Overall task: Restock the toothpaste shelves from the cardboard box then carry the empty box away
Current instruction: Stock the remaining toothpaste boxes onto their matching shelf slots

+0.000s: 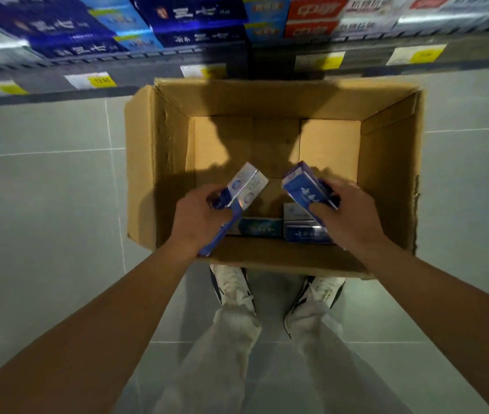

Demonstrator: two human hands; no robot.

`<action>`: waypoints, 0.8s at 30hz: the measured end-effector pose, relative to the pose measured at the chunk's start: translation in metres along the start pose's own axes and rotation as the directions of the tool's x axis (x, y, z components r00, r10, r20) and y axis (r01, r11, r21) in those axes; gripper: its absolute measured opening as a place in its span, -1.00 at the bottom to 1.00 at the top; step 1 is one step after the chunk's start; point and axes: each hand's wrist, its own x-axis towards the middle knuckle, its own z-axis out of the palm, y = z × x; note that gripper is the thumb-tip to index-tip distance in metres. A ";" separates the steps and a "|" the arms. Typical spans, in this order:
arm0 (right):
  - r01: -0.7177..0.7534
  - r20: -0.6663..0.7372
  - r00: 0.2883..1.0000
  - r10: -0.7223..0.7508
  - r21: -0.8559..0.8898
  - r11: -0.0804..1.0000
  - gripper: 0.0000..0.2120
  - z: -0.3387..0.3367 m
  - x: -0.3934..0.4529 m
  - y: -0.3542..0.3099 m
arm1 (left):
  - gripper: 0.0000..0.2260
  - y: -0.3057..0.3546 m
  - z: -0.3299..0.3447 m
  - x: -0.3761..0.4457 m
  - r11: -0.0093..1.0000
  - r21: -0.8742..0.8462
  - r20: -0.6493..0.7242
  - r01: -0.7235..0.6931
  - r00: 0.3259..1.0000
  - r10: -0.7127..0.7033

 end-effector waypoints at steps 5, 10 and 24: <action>-0.232 0.038 0.969 0.245 0.491 0.840 -0.92 -0.069 -0.052 -0.083 | -0.65 0.063 -0.076 -0.081 0.801 -0.575 0.054 0.168 0.984 -0.168; -0.285 0.077 0.953 0.293 0.561 0.777 -0.95 -0.144 -0.133 -0.167 | -0.71 0.122 -0.153 -0.187 0.673 -0.707 0.156 0.218 0.976 -0.152; -0.239 0.108 0.967 0.229 0.689 0.684 -0.80 -0.247 -0.342 -0.301 | -0.68 0.171 -0.270 -0.421 0.684 -0.728 0.083 0.047 0.996 0.020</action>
